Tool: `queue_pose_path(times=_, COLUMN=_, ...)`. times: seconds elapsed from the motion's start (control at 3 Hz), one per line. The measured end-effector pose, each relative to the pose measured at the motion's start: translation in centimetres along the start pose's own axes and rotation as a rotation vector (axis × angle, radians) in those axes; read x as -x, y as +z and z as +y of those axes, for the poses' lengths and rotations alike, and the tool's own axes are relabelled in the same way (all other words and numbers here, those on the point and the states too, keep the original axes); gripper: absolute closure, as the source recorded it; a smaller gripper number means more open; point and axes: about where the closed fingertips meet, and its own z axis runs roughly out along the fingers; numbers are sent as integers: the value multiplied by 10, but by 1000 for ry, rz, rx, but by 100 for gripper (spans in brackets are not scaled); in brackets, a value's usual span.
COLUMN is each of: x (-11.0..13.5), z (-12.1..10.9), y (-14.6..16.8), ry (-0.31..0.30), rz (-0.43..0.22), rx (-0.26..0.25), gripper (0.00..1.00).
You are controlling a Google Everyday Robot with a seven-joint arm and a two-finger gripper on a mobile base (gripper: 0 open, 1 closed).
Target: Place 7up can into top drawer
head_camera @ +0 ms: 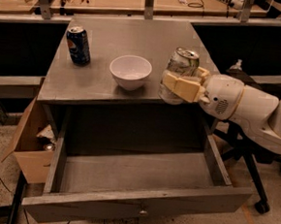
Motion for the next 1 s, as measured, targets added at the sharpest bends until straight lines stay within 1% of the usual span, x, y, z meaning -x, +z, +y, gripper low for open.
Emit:
queue_pose_path(times=0.33, x=-25, z=11, y=22, ry=-29, rz=-18, rx=114, gripper=100)
queue_pose_path(times=0.67, x=-72, z=27, y=57, ry=-57, rz=-44, rx=310, gripper=100)
queue_pose_path(times=1.0, x=-117, z=40, y=81, ry=-67, rz=-51, rx=458, gripper=100)
